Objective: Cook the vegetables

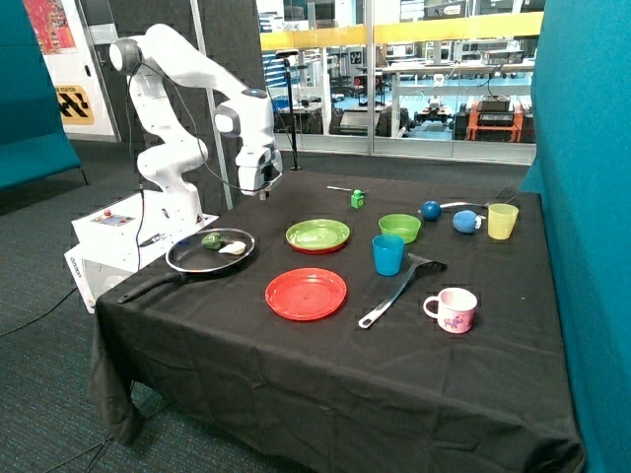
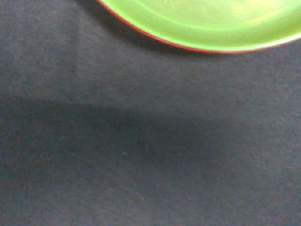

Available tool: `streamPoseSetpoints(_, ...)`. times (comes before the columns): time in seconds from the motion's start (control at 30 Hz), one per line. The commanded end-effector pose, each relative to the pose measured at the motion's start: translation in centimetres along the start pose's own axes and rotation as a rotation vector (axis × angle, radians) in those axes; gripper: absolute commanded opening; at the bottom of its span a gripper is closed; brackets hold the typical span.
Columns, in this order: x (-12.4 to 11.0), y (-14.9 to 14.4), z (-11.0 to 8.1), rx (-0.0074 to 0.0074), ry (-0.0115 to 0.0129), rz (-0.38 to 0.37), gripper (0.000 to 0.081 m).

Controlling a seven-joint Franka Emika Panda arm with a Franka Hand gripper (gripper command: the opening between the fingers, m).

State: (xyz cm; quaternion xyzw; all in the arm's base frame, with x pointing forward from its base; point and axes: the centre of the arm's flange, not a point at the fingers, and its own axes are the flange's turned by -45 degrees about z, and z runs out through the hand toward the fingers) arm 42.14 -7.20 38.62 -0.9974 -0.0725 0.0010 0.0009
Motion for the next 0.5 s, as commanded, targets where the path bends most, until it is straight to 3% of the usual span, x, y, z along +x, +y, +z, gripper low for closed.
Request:
streamPoseSetpoints(0.0, 1.7, -2.4, 0.8, -0.002, 0.0019, 0.001, 0.0034)
streamPoseSetpoints(0.47, 2.9, -3.8, -0.2, -0.002, 0.0018, -0.044, 0.0034)
